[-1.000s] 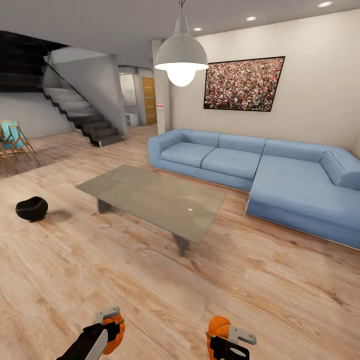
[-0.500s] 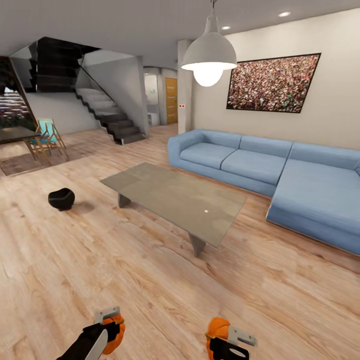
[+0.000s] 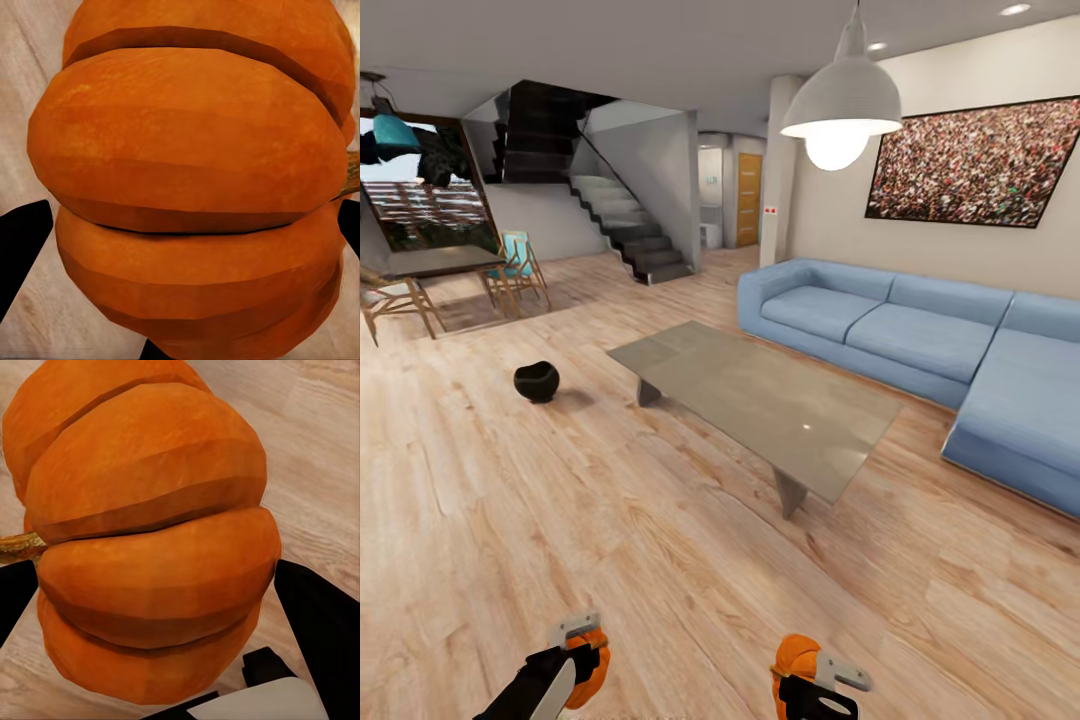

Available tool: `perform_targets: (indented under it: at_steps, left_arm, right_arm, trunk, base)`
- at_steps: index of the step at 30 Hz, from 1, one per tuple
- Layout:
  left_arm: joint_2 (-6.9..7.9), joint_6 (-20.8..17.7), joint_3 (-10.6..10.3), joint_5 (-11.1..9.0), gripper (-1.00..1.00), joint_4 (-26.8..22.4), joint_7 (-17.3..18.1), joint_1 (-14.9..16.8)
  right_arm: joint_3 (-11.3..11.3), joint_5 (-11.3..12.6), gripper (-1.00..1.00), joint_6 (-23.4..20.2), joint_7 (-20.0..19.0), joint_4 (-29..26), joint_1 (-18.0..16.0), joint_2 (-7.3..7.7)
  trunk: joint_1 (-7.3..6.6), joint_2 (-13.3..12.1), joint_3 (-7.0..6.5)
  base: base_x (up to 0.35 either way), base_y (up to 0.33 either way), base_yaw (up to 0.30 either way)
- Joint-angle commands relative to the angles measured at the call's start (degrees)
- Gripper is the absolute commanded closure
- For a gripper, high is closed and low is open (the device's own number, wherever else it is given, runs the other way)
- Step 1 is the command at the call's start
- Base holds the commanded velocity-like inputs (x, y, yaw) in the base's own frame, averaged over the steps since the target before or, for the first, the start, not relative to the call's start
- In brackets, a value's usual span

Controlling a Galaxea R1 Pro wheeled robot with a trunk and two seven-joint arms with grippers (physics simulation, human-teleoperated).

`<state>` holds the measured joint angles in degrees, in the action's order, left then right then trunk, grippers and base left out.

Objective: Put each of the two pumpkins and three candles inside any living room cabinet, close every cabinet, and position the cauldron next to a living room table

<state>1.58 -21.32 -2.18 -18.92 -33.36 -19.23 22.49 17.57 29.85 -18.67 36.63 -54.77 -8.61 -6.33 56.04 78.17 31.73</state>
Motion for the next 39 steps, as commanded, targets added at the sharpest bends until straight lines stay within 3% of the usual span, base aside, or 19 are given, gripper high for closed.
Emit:
perform_targets:
  at_steps: [1,11,39]
  left_arm:
    - [0.0,-0.03,-0.02,0.19,1.0,0.0,-0.19,0.01]
    - [0.0,-0.04,-0.02,0.19,1.0,-0.02,-0.18,0.01]
    - [0.0,0.02,-0.02,0.2,1.0,-0.01,-0.19,0.01]
  right_arm:
    - [0.0,0.04,1.0,0.05,0.01,0.0,0.0,0.0]
    - [1.9,-0.04,1.0,0.18,0.44,0.01,0.0,0.0]
    - [2.03,-0.05,1.0,0.3,0.55,0.45,0.0,0.0]
  trunk:
    - [0.0,0.0,0.02]
    - [0.0,0.0,0.23]
    - [0.0,0.0,0.83]
  base:
    - [0.0,0.0,0.282]
    - [0.0,0.0,0.282]
    - [0.0,0.0,0.282]
